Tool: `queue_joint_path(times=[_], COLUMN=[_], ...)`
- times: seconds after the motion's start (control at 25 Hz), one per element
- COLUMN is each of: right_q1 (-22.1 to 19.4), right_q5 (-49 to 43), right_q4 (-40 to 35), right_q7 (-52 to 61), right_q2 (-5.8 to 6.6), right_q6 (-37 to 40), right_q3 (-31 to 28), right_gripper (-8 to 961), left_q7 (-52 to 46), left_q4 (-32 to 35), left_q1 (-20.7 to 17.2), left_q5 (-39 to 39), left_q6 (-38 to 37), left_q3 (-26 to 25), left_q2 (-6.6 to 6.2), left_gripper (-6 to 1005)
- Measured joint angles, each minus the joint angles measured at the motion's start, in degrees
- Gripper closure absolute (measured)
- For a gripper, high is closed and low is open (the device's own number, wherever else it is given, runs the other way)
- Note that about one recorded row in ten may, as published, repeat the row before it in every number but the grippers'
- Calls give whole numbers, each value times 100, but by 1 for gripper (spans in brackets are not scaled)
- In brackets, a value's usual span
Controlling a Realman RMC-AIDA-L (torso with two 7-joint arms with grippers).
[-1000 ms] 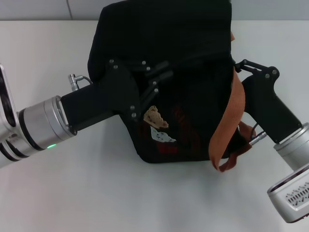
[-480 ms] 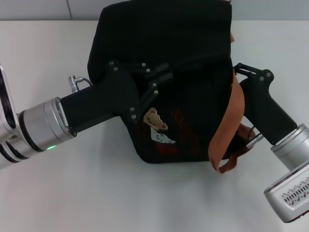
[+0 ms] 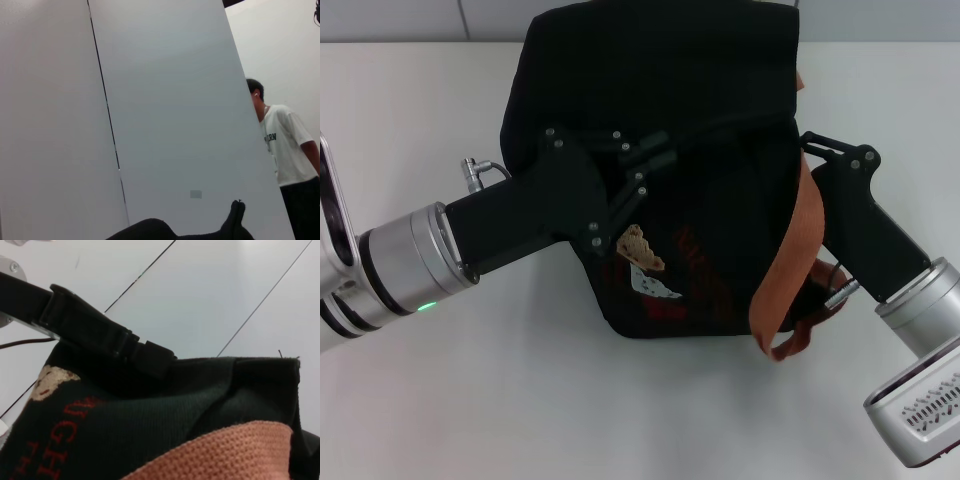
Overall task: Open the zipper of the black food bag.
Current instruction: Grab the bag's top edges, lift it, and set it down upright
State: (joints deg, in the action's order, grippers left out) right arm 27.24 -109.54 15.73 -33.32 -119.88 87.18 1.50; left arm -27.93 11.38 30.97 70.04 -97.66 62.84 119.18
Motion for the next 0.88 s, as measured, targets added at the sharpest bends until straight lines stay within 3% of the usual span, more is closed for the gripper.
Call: queue_joint_path(times=[0.88], right_q1=[2], right_q5=[-41], right_q4=[18], right_q7=[30], right_q2=[0], right_q6=[64], right_q3=[0], right_gripper=[954], left_q7=[7], left_q4=[-21], left_q1=[6], left_q5=[17], left_q6=[-17], left_q3=[0], left_q2=[0], left_gripper=[915])
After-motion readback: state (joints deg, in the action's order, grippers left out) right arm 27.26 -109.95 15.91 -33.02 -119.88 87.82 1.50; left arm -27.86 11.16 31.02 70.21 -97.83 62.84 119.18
